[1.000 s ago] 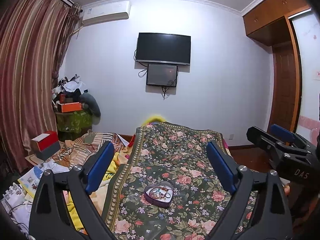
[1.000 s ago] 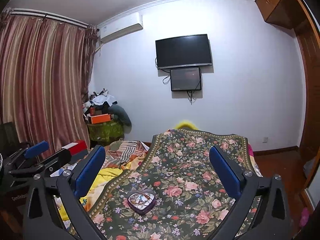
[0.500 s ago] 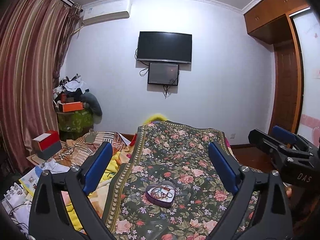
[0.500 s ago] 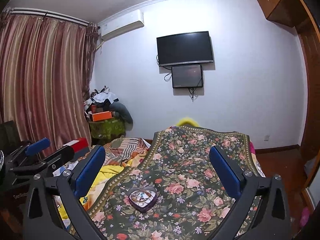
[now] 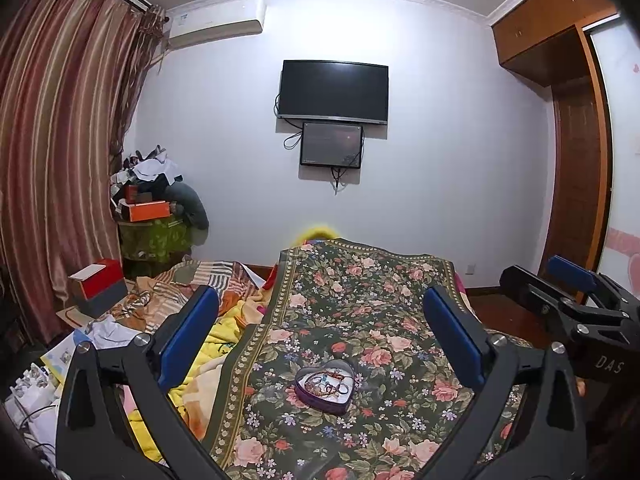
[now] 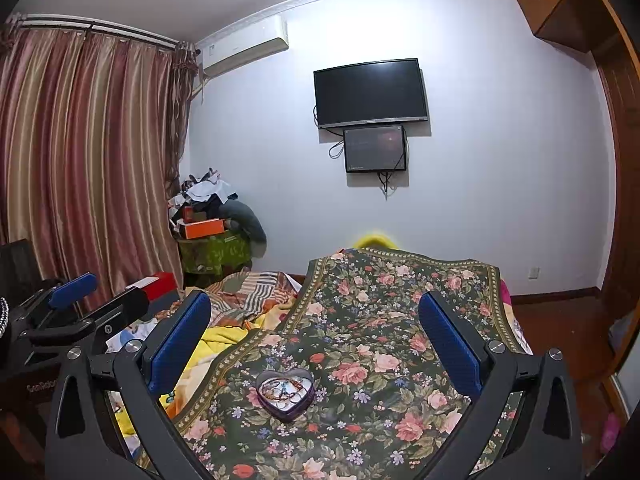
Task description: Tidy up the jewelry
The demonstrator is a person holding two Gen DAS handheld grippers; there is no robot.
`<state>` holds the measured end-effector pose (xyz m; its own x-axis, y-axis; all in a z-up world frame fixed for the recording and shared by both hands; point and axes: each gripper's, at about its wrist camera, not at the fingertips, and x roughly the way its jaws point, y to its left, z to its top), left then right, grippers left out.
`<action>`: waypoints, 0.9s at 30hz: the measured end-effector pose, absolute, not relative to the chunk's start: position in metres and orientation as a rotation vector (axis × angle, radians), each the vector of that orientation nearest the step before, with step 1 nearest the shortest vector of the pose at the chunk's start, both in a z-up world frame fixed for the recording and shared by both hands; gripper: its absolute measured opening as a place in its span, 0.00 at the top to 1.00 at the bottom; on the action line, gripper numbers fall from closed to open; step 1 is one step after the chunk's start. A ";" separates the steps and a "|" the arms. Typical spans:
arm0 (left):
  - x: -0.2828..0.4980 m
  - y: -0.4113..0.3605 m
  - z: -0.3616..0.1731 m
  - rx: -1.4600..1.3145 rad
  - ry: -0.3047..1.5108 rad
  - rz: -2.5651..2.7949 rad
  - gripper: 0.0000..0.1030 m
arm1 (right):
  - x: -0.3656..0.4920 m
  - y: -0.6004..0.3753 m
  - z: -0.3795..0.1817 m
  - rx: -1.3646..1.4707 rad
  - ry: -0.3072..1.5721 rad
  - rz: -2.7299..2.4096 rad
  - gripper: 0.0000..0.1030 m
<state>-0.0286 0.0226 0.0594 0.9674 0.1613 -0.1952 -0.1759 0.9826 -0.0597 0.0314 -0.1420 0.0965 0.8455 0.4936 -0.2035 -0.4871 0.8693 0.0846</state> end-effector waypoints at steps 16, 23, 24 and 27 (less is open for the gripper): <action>-0.028 0.023 0.059 -0.081 0.194 0.170 0.00 | 0.028 -0.142 0.099 0.020 0.219 0.517 0.00; -0.026 0.024 0.058 -0.093 0.200 0.172 0.00 | 0.028 -0.142 0.099 0.021 0.221 0.516 0.00; -0.026 0.024 0.058 -0.094 0.200 0.172 0.00 | 0.028 -0.142 0.099 0.019 0.221 0.517 0.00; -0.025 0.024 0.058 -0.101 0.207 0.168 0.00 | 0.028 -0.142 0.100 0.015 0.221 0.517 0.00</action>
<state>-0.0254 0.0243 0.0575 0.9646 0.1558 -0.2127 -0.1766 0.9808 -0.0824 0.0282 -0.1422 0.0999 0.8462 0.4918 -0.2054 -0.4884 0.8698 0.0701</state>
